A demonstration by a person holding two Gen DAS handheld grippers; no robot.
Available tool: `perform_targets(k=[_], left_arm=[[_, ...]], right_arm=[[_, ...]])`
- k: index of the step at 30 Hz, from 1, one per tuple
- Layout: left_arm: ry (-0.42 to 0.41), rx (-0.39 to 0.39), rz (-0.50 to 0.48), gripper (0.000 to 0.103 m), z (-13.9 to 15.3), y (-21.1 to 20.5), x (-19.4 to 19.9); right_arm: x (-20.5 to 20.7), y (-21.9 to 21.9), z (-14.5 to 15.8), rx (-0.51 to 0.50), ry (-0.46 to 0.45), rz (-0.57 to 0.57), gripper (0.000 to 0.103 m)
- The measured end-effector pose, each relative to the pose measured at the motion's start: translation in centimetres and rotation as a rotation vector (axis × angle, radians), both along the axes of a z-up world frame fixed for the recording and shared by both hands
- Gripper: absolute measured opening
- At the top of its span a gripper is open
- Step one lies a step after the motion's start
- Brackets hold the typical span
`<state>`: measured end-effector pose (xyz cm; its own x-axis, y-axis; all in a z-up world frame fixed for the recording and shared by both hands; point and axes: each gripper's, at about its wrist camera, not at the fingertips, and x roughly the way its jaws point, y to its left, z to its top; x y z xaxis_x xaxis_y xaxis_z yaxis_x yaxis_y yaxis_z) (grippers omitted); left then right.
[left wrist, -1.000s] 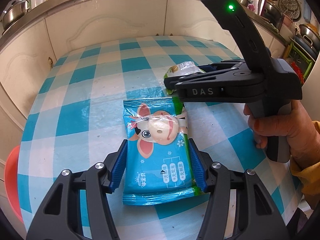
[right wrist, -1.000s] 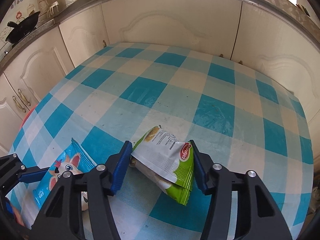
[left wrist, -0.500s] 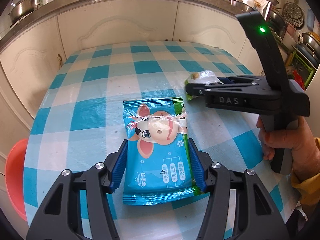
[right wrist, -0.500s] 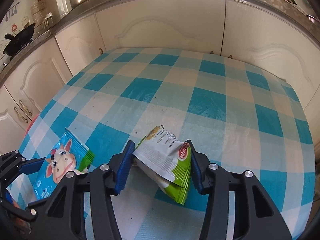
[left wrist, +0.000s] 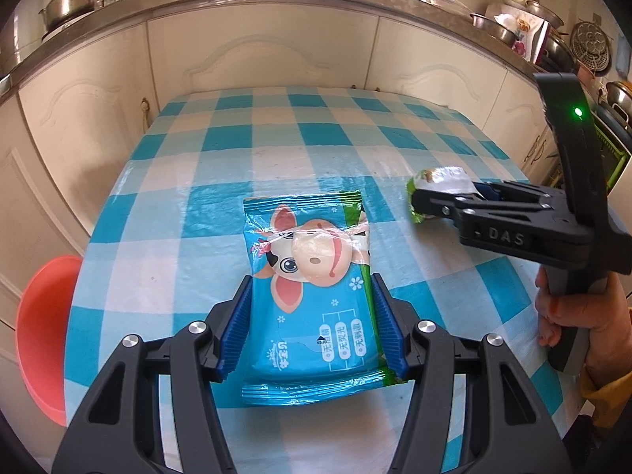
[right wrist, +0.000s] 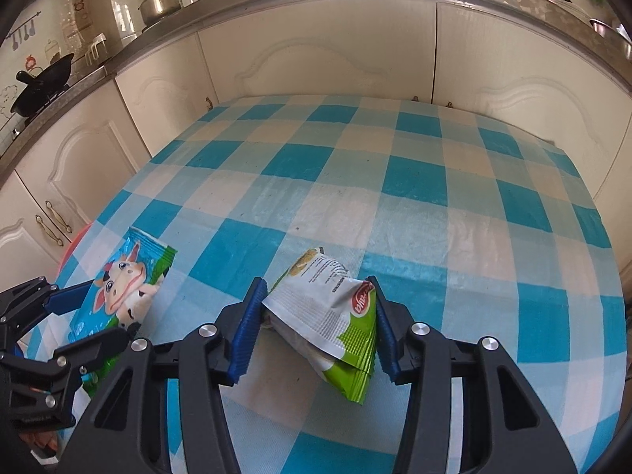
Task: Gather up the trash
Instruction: 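Carry the blue pack and green-white wrapper over the red bucket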
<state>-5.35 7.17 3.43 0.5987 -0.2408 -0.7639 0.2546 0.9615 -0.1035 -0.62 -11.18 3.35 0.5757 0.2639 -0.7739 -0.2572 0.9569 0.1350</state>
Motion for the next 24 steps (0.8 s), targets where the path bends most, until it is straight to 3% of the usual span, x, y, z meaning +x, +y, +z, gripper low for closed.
perform_targets(k=[24], left_arm=[[-0.001, -0.048, 0.095, 0.058, 0.4, 4.8, -3.0]], right_arm=[[-5.4, 2.7, 0.6, -0.004, -0.026, 0.038, 0.051]])
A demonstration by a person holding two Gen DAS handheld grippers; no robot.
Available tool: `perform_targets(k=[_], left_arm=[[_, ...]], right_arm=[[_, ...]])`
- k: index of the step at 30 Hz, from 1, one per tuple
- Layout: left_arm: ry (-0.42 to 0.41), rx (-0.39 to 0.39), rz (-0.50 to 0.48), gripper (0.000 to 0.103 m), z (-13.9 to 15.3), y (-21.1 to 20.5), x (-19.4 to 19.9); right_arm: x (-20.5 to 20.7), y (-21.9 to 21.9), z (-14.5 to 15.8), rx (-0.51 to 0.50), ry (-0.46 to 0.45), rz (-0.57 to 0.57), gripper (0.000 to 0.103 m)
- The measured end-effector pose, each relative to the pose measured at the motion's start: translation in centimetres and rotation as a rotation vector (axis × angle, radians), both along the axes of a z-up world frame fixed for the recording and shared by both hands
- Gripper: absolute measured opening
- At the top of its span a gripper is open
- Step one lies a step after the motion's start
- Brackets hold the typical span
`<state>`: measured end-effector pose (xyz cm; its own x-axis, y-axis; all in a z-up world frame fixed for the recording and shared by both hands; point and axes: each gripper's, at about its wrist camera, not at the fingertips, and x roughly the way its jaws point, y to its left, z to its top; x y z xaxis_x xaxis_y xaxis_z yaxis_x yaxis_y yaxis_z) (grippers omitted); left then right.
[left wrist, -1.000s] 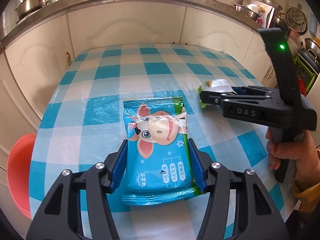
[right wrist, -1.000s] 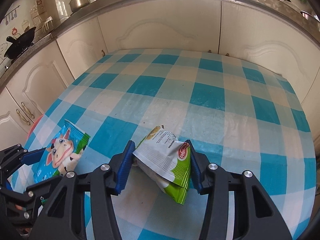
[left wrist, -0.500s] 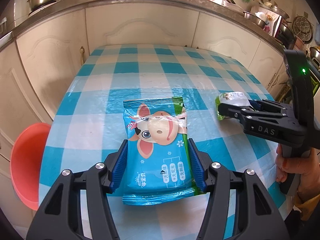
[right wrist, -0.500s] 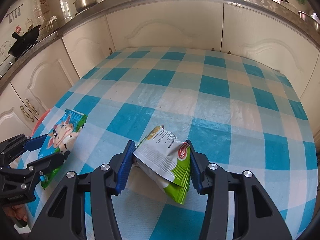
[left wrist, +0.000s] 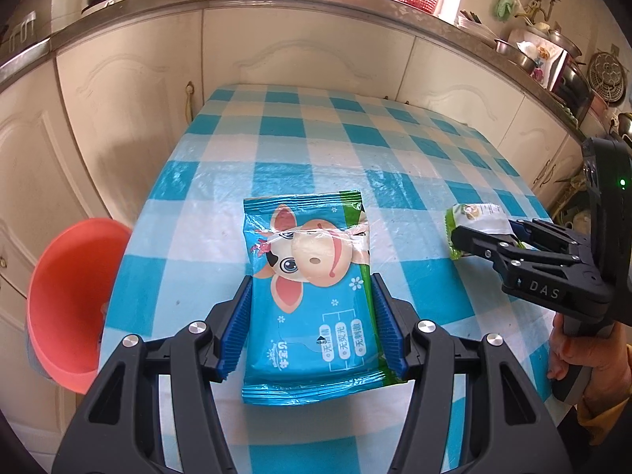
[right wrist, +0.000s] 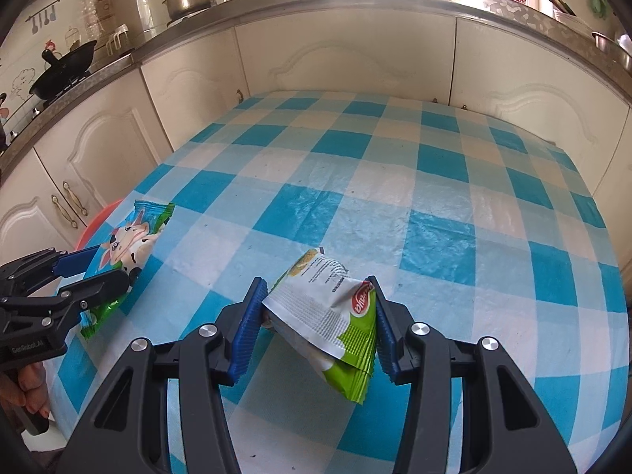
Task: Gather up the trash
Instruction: 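Carry the blue pack and green-white wrapper over the red bucket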
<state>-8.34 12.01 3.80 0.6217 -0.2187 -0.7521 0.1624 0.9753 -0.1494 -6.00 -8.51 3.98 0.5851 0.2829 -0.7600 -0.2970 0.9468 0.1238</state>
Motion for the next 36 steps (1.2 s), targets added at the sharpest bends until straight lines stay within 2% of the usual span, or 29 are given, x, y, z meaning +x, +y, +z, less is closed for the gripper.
perform_targets(k=[21, 36], left_arm=[[-0.009, -0.069, 0.082, 0.058, 0.3, 5.5, -3.2], [-0.077, -0.097, 0.257, 0.058, 2.3, 13.3, -5.0]], right_arm=[[-2.6, 2.8, 1.5, 0.014, -0.016, 0.057, 0.051], [-1.9, 8.9, 4.2, 0.011, -0.033, 0.195, 0.051]])
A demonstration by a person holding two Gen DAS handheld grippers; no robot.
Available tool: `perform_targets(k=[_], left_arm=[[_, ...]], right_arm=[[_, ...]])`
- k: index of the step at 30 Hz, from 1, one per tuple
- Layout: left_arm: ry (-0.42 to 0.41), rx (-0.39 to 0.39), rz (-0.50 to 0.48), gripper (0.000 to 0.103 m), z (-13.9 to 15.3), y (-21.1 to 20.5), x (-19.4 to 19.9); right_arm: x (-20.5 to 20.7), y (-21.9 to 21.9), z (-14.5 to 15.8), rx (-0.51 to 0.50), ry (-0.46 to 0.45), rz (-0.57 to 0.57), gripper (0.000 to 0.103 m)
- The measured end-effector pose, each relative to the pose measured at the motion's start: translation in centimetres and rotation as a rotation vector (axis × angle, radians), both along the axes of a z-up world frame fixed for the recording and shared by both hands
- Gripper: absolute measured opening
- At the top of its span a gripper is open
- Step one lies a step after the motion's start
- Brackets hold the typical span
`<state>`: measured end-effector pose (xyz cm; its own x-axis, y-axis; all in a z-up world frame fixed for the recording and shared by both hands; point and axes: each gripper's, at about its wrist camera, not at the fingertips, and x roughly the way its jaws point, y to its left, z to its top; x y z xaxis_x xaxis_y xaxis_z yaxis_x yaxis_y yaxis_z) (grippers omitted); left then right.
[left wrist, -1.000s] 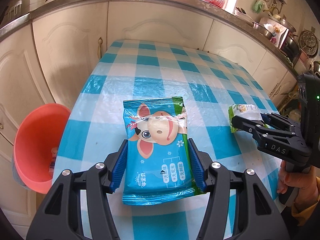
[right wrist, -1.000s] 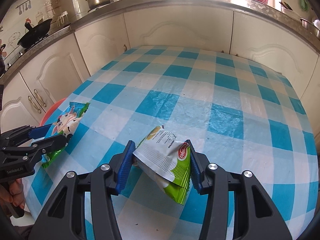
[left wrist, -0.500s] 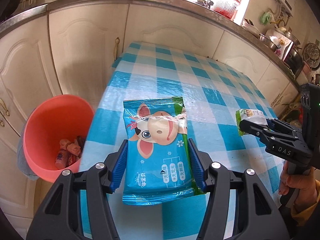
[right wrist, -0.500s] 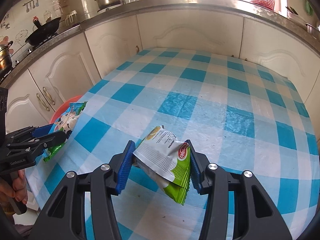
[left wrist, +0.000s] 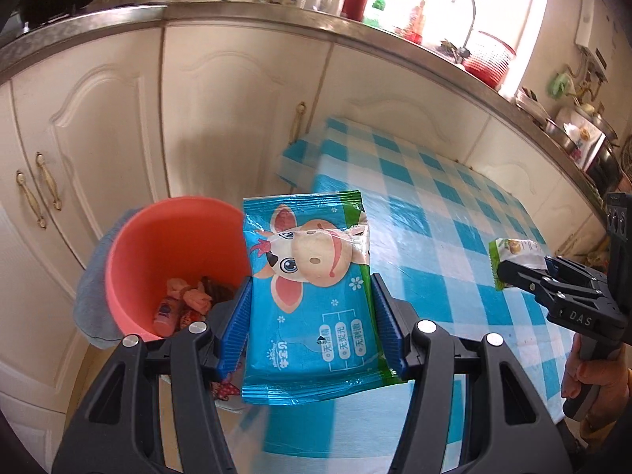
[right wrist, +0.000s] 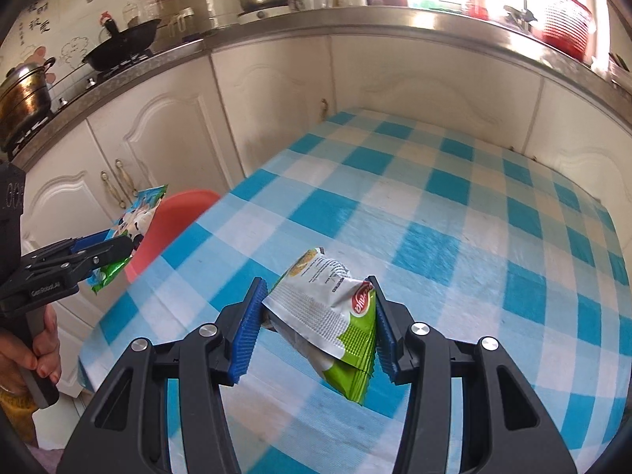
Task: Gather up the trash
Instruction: 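Carry the blue pack and green-white wrapper over the red bucket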
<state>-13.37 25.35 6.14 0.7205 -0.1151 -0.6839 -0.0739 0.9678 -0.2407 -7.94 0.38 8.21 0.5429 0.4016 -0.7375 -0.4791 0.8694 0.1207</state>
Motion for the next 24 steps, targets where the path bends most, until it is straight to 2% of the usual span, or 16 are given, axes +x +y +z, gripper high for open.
perform_targets(k=[8, 14, 16, 19, 24], left_arm=[[-0.043, 0.001, 0.142, 0.058, 1.7, 5.7, -0.4], [-0.053, -0.004, 0.204, 0.058, 2.1, 8.6, 0.5], [-0.047, -0.015, 0.216, 0.058, 1.9, 9.4, 1.1], [-0.02, -0.071, 0.228, 0.058, 0.7, 10.7, 2.3], [0.039, -0.116, 0.249, 0.058, -1.9, 11.9, 4.2]], right_arm=[[1.0, 5.4, 2.3, 0.01, -0.026, 0.126, 0.051], [2.3, 10.0, 3.5, 0.022, -0.041, 0.227, 0.051], [2.8, 11.8, 3.8, 0.032, -0.044, 0.263, 0.051], [3.4, 14.4, 3.9, 0.035, -0.047, 0.312, 0.051], [4.5, 18.2, 2.5, 0.035, -0.003, 0.376, 0.051]])
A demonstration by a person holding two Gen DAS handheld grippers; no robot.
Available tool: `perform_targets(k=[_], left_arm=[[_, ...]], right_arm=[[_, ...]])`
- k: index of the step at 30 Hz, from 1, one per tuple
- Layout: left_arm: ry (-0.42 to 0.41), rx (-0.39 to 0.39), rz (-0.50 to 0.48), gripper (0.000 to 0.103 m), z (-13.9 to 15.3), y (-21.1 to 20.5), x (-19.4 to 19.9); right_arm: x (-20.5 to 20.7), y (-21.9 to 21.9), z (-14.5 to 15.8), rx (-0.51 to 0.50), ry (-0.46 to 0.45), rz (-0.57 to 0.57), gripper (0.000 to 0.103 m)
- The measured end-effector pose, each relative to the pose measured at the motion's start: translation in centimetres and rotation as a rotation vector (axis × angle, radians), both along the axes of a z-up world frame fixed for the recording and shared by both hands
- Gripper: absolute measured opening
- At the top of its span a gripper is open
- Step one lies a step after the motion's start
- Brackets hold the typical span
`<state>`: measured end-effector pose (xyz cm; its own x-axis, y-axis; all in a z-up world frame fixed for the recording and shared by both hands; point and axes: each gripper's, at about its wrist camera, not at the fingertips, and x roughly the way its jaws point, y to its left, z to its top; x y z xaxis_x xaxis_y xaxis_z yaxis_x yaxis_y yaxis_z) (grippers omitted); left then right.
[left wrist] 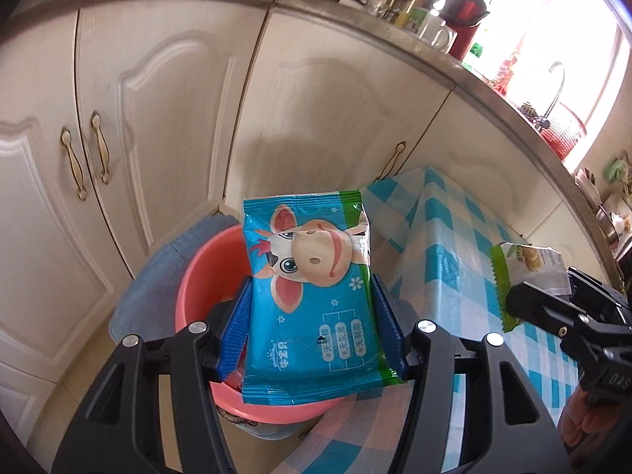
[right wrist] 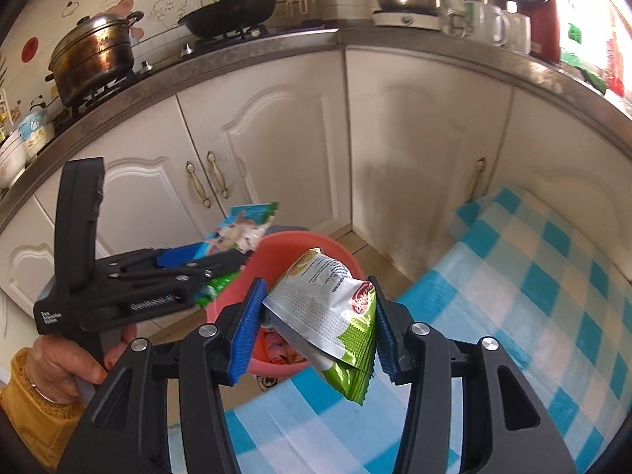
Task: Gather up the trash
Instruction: 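Carry the blue pack and green-white wrapper over the red bucket, then open both tools to drop the two wrappers into the bucket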
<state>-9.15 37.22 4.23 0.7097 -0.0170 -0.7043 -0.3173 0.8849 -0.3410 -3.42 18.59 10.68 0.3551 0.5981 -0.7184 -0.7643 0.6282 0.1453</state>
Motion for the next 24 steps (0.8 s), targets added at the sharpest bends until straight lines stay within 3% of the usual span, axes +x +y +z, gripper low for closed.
perform_targets(k=[8, 18, 23, 24], left_arm=[[0.075, -0.043, 0.017, 0.058, -3.8, 0.8, 2.2], [0.145, -0.058, 0.035, 0.058, -7.2, 1.6, 3.8], [0.179, -0.077, 0.037, 0.06, -8.6, 1.8, 4.3], [0.178, -0.072, 0.034, 0.065, -8.7, 1.8, 4.3]], right_arm=[[1.4, 4.1, -4.3, -0.049, 0.084, 0.052, 0.052], [2.4, 4.9, -6.1, -0.061, 0.128, 0.053, 0.053], [2.8, 4.1, -6.4, -0.05, 0.136, 0.012, 0.075], [2.8, 3.7, -6.2, -0.041, 0.133, 0.0, 0.077]])
